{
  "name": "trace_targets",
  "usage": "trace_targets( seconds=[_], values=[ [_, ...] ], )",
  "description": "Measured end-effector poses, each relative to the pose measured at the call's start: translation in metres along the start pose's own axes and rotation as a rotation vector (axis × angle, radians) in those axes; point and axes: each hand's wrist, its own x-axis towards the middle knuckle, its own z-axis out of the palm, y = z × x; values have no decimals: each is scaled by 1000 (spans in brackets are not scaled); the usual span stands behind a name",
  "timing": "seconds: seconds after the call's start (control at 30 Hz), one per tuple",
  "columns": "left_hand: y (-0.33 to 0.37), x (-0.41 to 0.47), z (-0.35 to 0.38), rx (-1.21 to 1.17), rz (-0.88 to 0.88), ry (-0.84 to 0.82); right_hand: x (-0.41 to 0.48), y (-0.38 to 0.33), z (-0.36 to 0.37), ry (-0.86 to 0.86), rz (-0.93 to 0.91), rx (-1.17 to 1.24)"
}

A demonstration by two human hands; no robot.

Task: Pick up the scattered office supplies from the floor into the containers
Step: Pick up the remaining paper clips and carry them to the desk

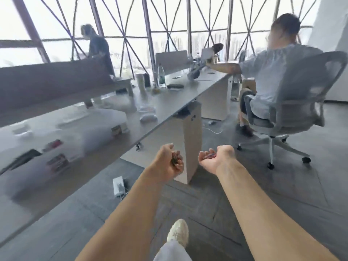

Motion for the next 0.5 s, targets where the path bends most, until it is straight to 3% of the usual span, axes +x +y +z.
trace_targets(
  seconds=[0.17, 0.5],
  values=[
    [67, -23, -62, -53, 79, 46, -7, 50, 69, -123, 45, -41],
    [245, -1, -184, -179, 274, 197, 52, 146, 257, -430, 153, -349]
  ],
)
